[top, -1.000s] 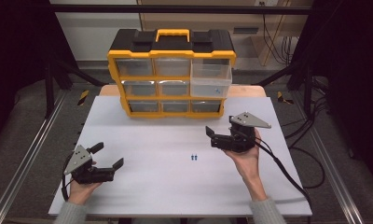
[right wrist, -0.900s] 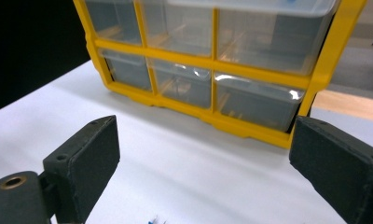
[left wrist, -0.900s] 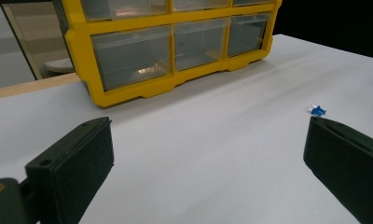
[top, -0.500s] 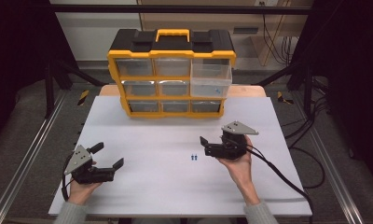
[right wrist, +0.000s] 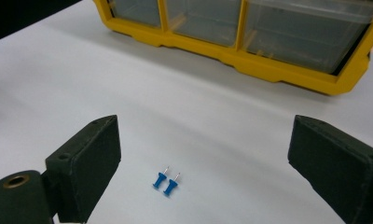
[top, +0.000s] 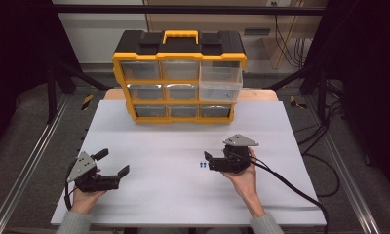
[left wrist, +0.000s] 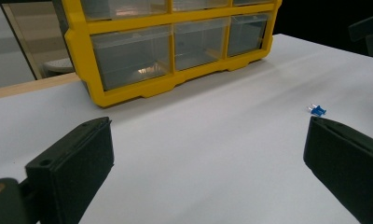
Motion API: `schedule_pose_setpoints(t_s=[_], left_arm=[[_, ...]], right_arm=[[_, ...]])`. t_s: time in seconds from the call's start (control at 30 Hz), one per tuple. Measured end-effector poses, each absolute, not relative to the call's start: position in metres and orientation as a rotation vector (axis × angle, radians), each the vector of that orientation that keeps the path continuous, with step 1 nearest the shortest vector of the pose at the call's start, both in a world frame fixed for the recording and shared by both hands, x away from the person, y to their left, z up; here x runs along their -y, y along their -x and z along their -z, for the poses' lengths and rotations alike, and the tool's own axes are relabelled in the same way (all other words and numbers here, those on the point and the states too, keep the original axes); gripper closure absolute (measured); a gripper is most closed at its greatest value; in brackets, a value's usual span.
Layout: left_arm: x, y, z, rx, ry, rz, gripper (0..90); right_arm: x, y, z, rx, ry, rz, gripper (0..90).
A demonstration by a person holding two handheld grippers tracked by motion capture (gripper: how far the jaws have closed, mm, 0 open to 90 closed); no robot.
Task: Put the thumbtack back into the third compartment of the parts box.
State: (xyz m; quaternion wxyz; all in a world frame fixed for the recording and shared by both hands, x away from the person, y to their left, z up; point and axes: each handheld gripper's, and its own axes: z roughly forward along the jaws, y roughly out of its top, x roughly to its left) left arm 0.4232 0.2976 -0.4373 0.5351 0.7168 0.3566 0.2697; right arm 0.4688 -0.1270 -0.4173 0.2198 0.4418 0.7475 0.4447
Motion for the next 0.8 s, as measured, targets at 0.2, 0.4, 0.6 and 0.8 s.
schedule_pose_setpoints(t_s=[0.2,0.4,0.6,0.8], left_arm=[[-0.298,-0.423,0.437,-0.851,-1.707,-0.643,1.1],[-0.298,-0.423,0.437,-0.851,-1.706,-0.641,1.1],[-0.298,-0.423,0.437,-0.851,-1.707,-0.642,1.1],[-0.298,-0.423,0.437,-0.852,-1.708,-0.642,1.1]], right_arm=[[0.122,-0.471,0.427,-2.098,-1.223,-1.204,10.2],[0.116,-0.472,0.439,-2.126,-1.273,-1.182,12.7],[0.111,-0.473,0.451,-2.166,-1.279,-1.142,17.2],[0.108,-0.475,0.459,-2.176,-1.275,-1.105,20.9]])
